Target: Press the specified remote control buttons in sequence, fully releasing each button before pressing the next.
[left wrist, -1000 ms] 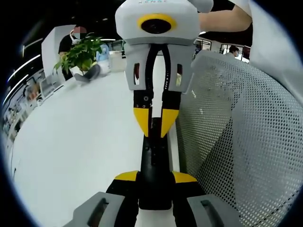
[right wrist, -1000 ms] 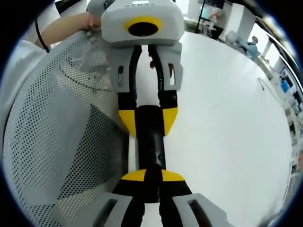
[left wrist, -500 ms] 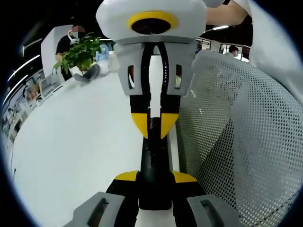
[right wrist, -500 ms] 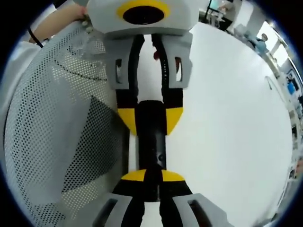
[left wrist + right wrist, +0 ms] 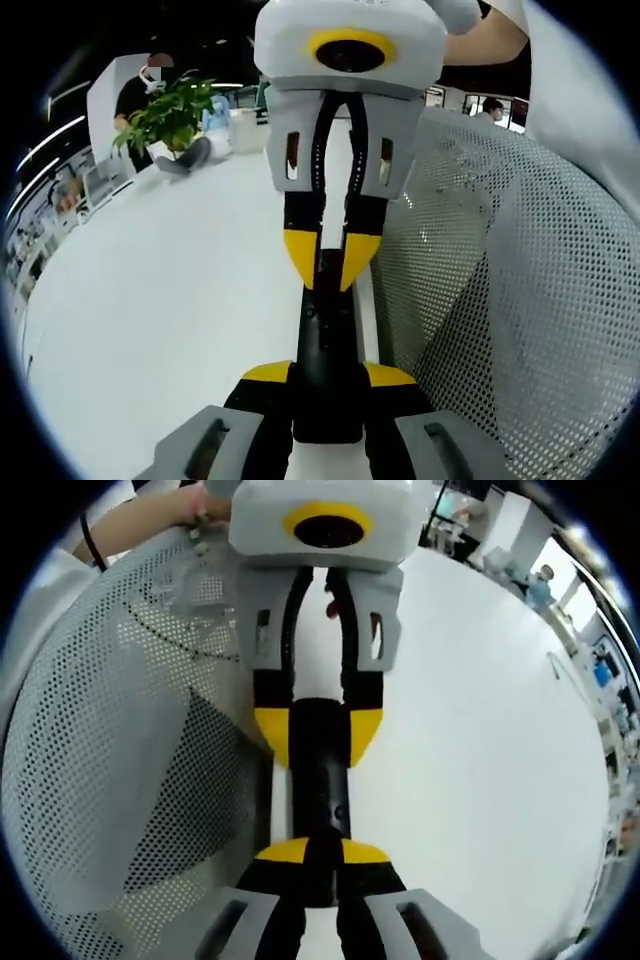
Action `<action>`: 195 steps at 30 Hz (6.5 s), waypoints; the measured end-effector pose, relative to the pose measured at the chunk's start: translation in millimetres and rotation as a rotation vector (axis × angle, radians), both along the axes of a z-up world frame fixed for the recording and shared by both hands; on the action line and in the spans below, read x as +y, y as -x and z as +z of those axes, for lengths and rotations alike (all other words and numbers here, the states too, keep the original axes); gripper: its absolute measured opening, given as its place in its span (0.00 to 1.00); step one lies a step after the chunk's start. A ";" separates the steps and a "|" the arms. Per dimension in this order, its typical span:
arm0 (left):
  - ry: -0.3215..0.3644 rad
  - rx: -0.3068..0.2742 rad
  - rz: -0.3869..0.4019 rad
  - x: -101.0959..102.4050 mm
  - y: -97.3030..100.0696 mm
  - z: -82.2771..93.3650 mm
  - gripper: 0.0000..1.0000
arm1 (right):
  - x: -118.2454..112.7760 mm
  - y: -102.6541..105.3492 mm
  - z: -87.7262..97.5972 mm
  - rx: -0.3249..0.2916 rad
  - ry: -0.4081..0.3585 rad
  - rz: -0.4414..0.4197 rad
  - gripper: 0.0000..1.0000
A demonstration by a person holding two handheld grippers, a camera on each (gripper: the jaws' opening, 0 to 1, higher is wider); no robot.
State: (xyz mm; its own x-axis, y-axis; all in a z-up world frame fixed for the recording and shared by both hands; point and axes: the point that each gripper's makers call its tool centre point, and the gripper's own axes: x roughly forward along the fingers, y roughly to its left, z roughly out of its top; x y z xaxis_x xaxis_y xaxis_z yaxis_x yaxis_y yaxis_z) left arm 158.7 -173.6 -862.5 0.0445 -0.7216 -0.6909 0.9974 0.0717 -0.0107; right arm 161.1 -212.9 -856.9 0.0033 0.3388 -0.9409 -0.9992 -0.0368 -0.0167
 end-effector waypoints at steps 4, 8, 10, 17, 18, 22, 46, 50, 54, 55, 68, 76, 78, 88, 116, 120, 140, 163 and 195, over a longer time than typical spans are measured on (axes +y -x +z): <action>0.006 0.004 0.001 1.0 0.0 -0.2 0.25 | -5.0 -3.1 0.0 0.013 -0.004 -0.057 0.13; 0.002 0.001 -0.003 0.5 0.2 -0.1 0.25 | -5.6 1.0 -0.5 0.002 -0.007 -0.034 0.12; 0.002 0.002 -0.002 0.5 0.2 0.0 0.25 | -4.6 2.0 -0.2 -0.017 -0.009 -0.008 0.12; -0.001 0.000 -0.002 0.8 -0.2 0.2 0.25 | -3.9 2.2 0.3 -0.037 -0.010 0.015 0.09; -0.001 0.000 -0.002 0.9 -0.2 0.2 0.25 | -3.7 2.0 0.1 -0.034 -0.007 0.024 0.09; -0.003 -0.001 -0.002 0.4 -0.4 0.0 0.25 | -3.7 1.8 -0.8 -0.020 0.006 0.029 0.09; 0.001 0.000 0.000 -0.4 -0.6 -0.3 0.25 | -6.0 2.4 0.8 -0.003 -0.091 -0.003 0.09; 0.003 0.000 0.000 -0.4 -0.5 0.1 0.25 | -7.6 1.7 0.8 -0.016 -0.094 -0.014 0.09; 0.002 0.000 0.000 -0.6 -0.9 0.0 0.25 | -8.9 1.0 0.4 -0.020 -0.102 -0.032 0.08; 0.002 0.000 0.000 -0.6 -0.9 -0.1 0.25 | -8.9 0.9 0.3 -0.020 -0.103 -0.037 0.08; -0.002 -0.001 -0.003 -0.4 -1.4 -0.4 0.25 | -6.1 -0.4 -2.9 -0.001 0.036 -0.035 0.07; 0.000 0.000 0.000 0.2 -1.3 -0.2 0.25 | -9.0 1.3 0.1 -0.040 -0.036 -0.018 0.08; -0.001 -0.001 -0.002 0.1 -1.1 -0.2 0.25 | -9.2 1.8 0.5 -0.045 -0.055 -0.020 0.08; 0.000 -0.001 0.000 -0.4 -0.7 0.0 0.25 | -9.6 2.8 0.5 -0.078 -0.076 -0.003 0.05; 0.002 -0.002 -0.003 -0.5 -0.1 0.2 0.25 | -9.0 3.1 1.1 -0.083 -0.117 -0.060 0.02; 0.002 -0.003 -0.002 -0.2 -0.1 0.2 0.25 | -9.1 2.5 1.3 -0.101 -0.107 -0.050 0.00; 0.000 -0.002 -0.001 0.0 -0.4 0.1 0.25 | -12.9 1.4 0.1 -0.106 -0.063 -0.002 0.00; 0.002 -0.002 0.001 -1.4 -0.4 0.4 0.25 | -7.4 -1.4 4.4 -0.091 -0.200 -0.142 0.00; 0.008 -0.002 0.003 -1.1 -0.3 0.7 0.25 | 6.4 0.0 3.2 -0.157 -0.197 -0.115 0.00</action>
State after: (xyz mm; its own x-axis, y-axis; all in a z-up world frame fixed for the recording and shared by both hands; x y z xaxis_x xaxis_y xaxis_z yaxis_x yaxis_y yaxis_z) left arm 159.0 -174.7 -861.8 0.0479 -0.7266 -0.6854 0.9971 0.0748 -0.0097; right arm 161.2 -206.5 -853.8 0.1927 0.5044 -0.8417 -0.9813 0.0960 -0.1671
